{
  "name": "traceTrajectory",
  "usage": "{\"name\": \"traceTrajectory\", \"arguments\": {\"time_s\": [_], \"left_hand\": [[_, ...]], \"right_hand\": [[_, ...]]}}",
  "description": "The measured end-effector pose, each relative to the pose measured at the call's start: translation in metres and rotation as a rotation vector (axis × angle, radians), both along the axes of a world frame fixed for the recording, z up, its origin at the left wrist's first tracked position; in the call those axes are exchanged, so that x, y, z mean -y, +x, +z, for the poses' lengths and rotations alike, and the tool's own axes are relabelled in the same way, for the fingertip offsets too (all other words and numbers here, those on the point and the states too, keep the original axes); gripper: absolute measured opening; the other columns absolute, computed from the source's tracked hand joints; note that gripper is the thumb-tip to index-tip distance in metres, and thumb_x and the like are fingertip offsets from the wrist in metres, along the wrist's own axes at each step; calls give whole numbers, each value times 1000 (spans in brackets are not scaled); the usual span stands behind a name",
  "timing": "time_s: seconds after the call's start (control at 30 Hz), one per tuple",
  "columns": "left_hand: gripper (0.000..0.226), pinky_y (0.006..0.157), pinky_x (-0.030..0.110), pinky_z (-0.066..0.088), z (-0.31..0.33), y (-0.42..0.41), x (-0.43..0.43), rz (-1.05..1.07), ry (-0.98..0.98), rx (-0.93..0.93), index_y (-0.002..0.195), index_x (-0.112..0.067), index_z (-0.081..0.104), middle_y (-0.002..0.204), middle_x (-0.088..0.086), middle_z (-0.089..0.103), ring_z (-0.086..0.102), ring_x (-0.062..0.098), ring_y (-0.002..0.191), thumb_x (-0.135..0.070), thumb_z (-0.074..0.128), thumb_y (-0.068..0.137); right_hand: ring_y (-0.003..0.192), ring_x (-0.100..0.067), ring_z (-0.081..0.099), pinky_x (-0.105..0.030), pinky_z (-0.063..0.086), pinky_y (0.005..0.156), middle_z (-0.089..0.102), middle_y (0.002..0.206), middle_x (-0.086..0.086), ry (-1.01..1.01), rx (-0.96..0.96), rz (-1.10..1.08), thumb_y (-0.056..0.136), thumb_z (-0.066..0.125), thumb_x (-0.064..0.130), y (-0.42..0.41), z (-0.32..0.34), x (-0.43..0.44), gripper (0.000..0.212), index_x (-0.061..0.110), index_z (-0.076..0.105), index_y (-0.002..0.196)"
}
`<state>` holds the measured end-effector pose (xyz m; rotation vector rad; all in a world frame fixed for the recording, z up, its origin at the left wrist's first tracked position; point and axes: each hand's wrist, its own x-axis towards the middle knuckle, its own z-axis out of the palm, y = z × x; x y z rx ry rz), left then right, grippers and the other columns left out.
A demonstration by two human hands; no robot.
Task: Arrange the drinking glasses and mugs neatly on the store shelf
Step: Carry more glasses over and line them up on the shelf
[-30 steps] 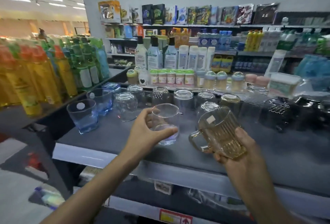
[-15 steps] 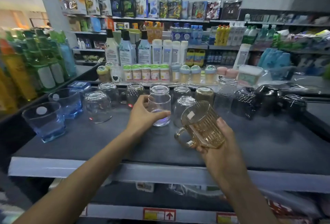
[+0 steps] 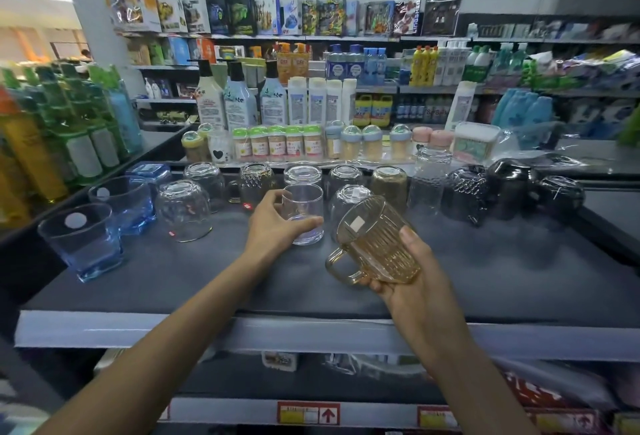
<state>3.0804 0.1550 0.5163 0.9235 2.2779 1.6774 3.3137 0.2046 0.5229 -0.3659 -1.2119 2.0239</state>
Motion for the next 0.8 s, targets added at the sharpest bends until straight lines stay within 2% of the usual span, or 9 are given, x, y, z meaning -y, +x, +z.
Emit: {"name": "traceTrajectory", "arguments": {"time_s": [0.1,0.2,0.3,0.37,0.5,0.57,0.67,0.73,0.8], "left_hand": [[76,99,42,54,-2,-1,-1,9,-4,0,120,-25,61,117,2,68,66,20,111,-44,98,56],[74,100,41,53,-2,-1,-1,7,-13,-1,122,-24,60,118,1,67,64,19,112,-39,98,61],[77,98,36,53,2,2,2,-7,-24,7,128,-24,58,115,-2,67,64,16,110,-38,98,64],[78,95,32,52,5,4,9,-5,-24,7,131,-23,57,117,-1,67,63,14,108,-38,97,66],[71,99,42,55,11,17,38,30,26,-92,132,-26,57,122,-2,64,63,14,110,-45,92,72],[56,95,41,57,19,37,53,-3,110,-156,125,-31,60,117,-6,65,64,10,107,-44,88,78],[41,90,37,60,37,81,65,-227,197,-130,119,-36,66,110,-9,69,68,8,103,-48,80,83],[44,91,34,60,45,106,64,-399,172,-91,123,-40,65,114,-11,69,69,8,105,-52,76,82],[53,93,31,59,44,122,56,-510,124,-61,131,-43,61,120,-13,66,67,6,109,-50,81,82]], "right_hand": [[97,-30,52,-34,44,68,67,117,-21,-1,12,-3,85,69,49,-2,1,1,49,17,71,122],[87,-25,52,-32,40,63,68,113,-16,14,10,4,90,67,47,-2,1,2,33,24,77,112],[82,-19,53,-28,38,57,68,110,-14,22,6,-17,91,65,46,-1,1,2,31,25,77,111],[80,-19,50,-25,37,52,65,110,-14,33,2,-36,87,69,50,-1,2,3,37,24,76,113],[81,-27,45,-24,35,48,60,110,-19,81,18,-33,70,79,67,5,2,2,68,21,74,119],[72,-18,49,-22,37,48,61,103,-16,72,41,-43,64,81,70,12,2,-1,76,18,75,118],[65,-11,50,-26,35,52,61,97,-11,102,156,-143,59,82,75,28,9,-4,90,12,70,122],[69,-15,64,-30,47,62,72,92,-8,173,276,-212,63,81,72,39,18,-4,72,21,75,113],[86,-19,74,-39,55,78,79,98,-2,228,334,-260,67,81,68,48,27,-3,53,32,76,107]]}}
